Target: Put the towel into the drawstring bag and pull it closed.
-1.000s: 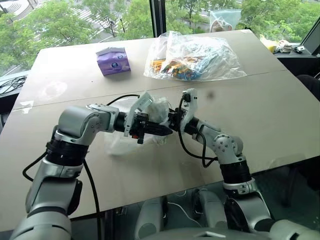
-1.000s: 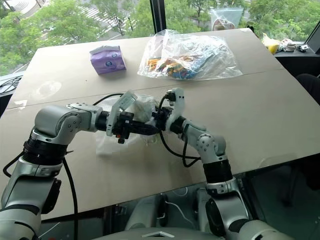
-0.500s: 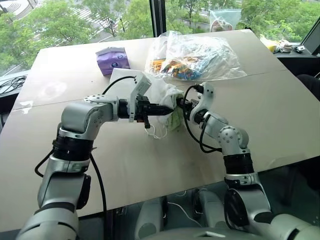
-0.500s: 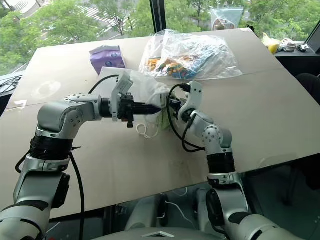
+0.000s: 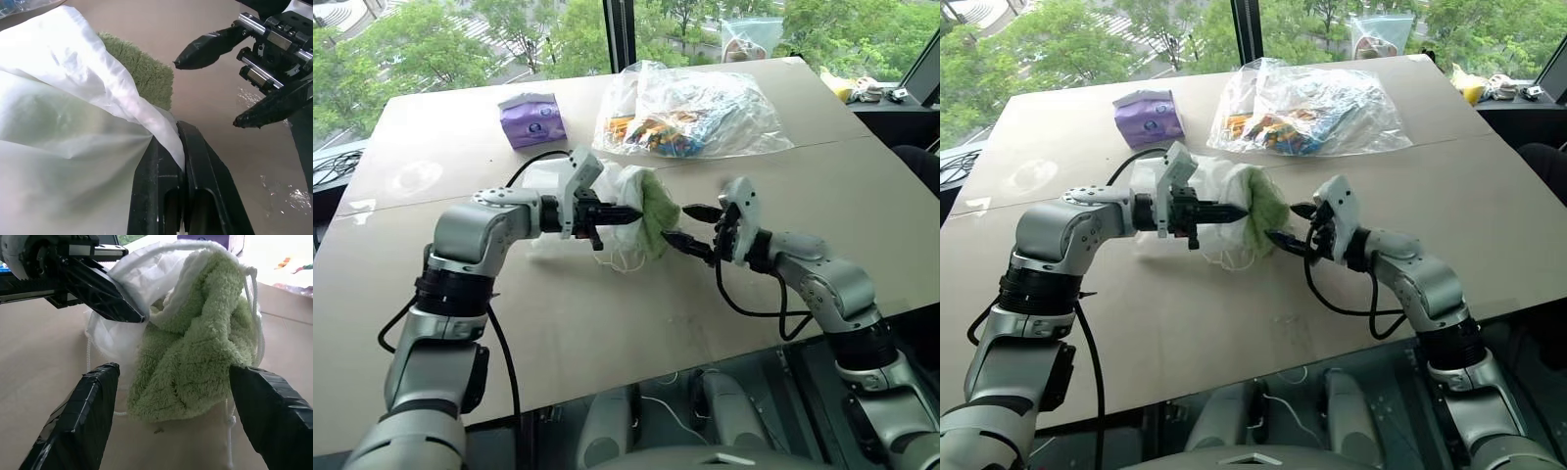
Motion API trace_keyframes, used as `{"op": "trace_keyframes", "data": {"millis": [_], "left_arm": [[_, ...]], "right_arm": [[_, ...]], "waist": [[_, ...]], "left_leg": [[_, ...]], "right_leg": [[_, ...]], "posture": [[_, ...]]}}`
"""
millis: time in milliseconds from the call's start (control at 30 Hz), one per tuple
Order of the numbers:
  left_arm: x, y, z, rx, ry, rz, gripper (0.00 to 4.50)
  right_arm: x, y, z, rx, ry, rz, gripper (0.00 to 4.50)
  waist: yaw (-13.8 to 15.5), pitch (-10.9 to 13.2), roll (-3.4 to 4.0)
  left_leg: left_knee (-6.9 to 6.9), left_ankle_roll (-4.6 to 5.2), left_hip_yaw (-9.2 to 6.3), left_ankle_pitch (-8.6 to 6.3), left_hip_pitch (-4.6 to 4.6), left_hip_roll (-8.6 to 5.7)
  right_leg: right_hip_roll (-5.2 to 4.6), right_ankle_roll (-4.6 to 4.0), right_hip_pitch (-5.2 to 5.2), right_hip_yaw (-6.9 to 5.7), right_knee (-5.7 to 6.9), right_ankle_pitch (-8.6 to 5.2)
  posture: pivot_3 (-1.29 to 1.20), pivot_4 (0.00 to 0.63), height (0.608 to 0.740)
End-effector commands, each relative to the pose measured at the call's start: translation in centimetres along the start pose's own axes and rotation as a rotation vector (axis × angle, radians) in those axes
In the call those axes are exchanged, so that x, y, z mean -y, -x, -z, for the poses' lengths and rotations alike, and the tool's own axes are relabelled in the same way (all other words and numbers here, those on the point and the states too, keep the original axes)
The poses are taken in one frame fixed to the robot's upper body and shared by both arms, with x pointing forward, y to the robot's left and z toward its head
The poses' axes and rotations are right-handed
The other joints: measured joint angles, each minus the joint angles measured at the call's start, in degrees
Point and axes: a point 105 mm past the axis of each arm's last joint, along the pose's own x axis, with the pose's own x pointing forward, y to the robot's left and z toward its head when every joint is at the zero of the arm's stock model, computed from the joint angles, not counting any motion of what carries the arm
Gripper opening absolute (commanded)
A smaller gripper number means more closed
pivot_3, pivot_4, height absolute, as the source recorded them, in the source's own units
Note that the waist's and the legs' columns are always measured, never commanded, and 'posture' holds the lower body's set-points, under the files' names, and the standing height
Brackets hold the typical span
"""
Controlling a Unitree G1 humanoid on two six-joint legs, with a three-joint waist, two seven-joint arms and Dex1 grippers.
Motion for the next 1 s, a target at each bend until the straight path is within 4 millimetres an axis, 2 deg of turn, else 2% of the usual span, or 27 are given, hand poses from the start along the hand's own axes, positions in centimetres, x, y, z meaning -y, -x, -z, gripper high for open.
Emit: {"op": "trace_keyframes", "data": {"millis": [33, 133, 267, 300, 367, 567, 767, 1000], "left_arm": [[0.4, 0.3, -0.9, 0.027, -0.027, 0.019, 0.00], [0.6, 0.3, -0.6, 0.010, -0.030, 0.028, 0.00], [0.7, 0.4, -0.8, 0.011, -0.028, 0.037, 0.00], [0.7, 0.4, -0.9, 0.012, -0.029, 0.039, 0.00], [0.8, 0.4, -0.9, 0.014, -0.029, 0.042, 0.00], [1.0, 0.5, -0.9, 0.012, -0.032, 0.053, 0.00], [2.0, 0.3, -0.9, 0.006, -0.044, 0.119, 0.00], [4.0, 0.0, -1.0, -0.020, -0.079, 0.250, 0.00]], "right_arm": [[0.7, -0.6, 1.3, -0.060, 0.119, 0.029, 3.80], [0.4, -2.4, 2.0, -0.037, 0.100, 0.048, 3.80], [0.1, -4.3, 1.2, 0.026, 0.124, 0.064, 3.80], [-0.1, -4.6, 0.9, 0.046, 0.118, 0.061, 3.57], [-0.3, -5.0, 0.6, 0.075, 0.122, 0.048, 2.98], [-1.2, -5.0, -0.6, 0.160, 0.113, -0.004, 0.08], [-2.6, -5.3, -0.9, 0.153, 0.181, -0.080, 0.03], [-5.5, -6.3, -2.3, 0.188, 0.208, -0.283, 0.03]], "waist": [[0.1, 0.0, 0.00], [-0.1, 0.0, -0.01], [0.0, 0.0, -0.01], [0.1, 0.0, -0.01], [0.2, 0.0, -0.01], [0.2, 0.0, -0.01], [0.1, 0.0, -0.01], [0.1, 0.0, -0.01]], "left_leg": [[0.00, 0.00, -0.01, 0.00, 0.00, 0.00], [0.00, -0.01, 0.02, 0.00, -0.02, 0.00], [0.00, -0.01, 0.10, 0.00, -0.04, 0.00], [0.00, -0.01, 0.10, 0.00, -0.04, 0.00], [0.04, -0.01, 0.13, 0.00, -0.04, 0.02], [0.06, 0.00, 0.17, 0.00, -0.05, 0.02], [0.06, -0.01, 0.15, 0.00, -0.02, 0.01], [0.06, -0.01, 0.17, 0.00, -0.02, 0.01]], "right_leg": [[0.02, 0.00, 0.00, -0.01, 0.01, 0.00], [0.03, 0.00, 0.00, 0.04, 0.00, 0.00], [0.03, 0.01, -0.03, 0.13, -0.01, 0.00], [0.02, 0.01, -0.02, 0.14, -0.02, 0.01], [-0.01, 0.01, -0.02, 0.19, -0.02, 0.01], [-0.06, 0.01, 0.00, 0.24, -0.04, 0.00], [-0.03, 0.00, 0.00, 0.21, 0.00, 0.00], [-0.01, 0.00, -0.01, 0.23, 0.00, 0.00]], "posture": [[0.00, 0.150, 0.740], [0.00, 0.150, 0.740], [0.00, 0.150, 0.740], [0.00, 0.150, 0.740], [0.00, 0.150, 0.740], [0.00, 0.150, 0.740], [0.00, 0.150, 0.740], [0.00, 0.150, 0.740]]}}
